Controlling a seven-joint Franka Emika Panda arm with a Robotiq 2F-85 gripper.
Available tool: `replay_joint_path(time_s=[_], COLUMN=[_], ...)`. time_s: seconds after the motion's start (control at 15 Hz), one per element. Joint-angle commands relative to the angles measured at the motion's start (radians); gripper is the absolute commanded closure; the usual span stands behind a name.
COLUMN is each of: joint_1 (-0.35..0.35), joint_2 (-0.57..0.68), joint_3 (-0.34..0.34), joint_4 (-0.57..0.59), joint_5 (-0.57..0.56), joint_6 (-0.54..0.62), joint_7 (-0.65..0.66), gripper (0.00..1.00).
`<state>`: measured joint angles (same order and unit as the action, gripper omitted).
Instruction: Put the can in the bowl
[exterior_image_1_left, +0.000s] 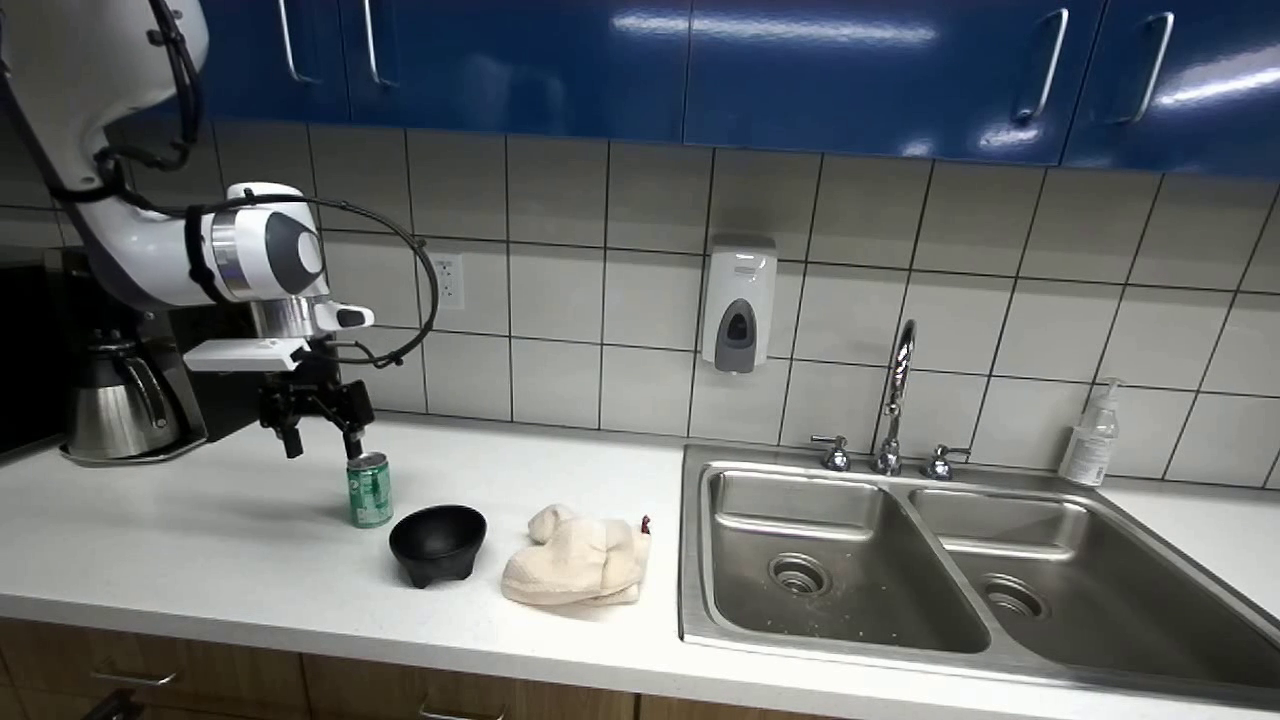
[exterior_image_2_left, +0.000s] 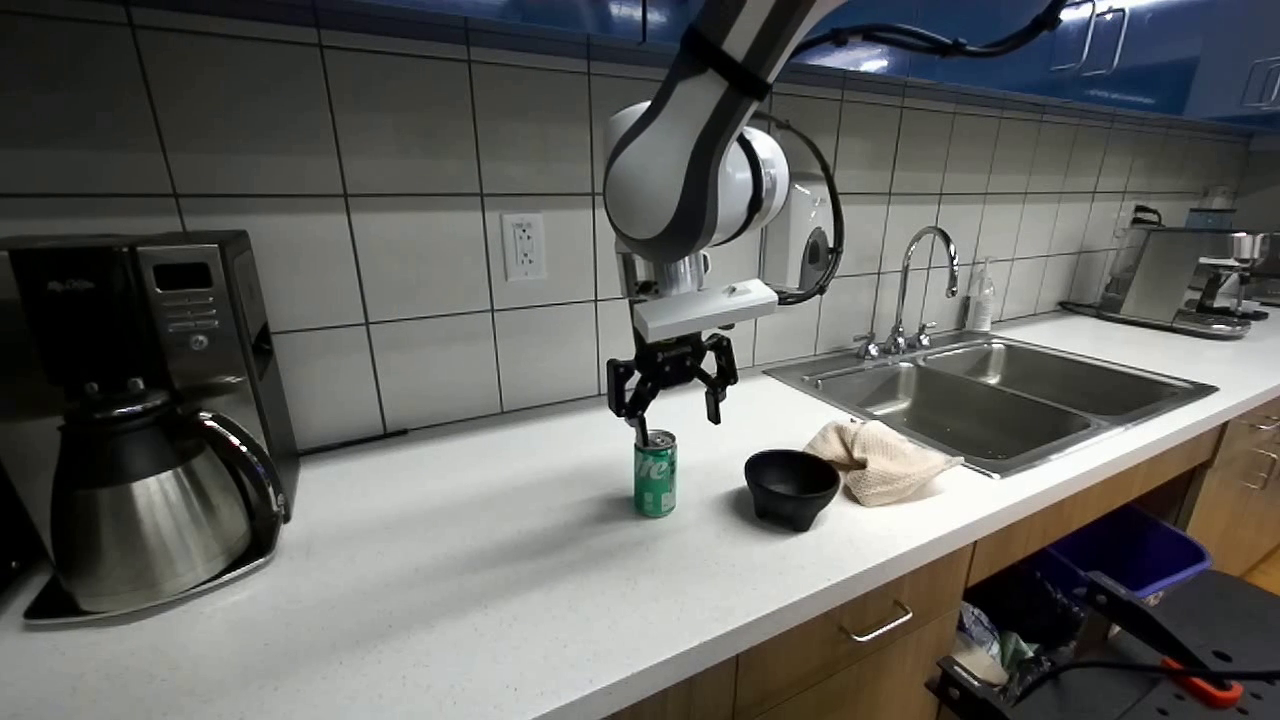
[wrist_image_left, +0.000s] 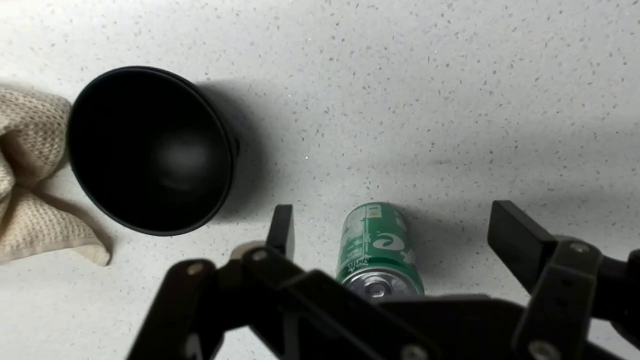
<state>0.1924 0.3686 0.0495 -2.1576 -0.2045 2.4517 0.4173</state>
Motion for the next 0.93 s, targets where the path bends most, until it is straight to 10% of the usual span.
replay_joint_path(time_s=[0.0, 0.87], joint_1=[0.022, 0.043], joint_2=[0.019, 0.154], joint_3=[-0.031, -0.067], joint_4=[0.023, 0.094], joint_5=[-0.015, 0.001], joint_6=[0.008, 0.067], joint_7=[0.010, 0.010], gripper=[0.00, 0.00])
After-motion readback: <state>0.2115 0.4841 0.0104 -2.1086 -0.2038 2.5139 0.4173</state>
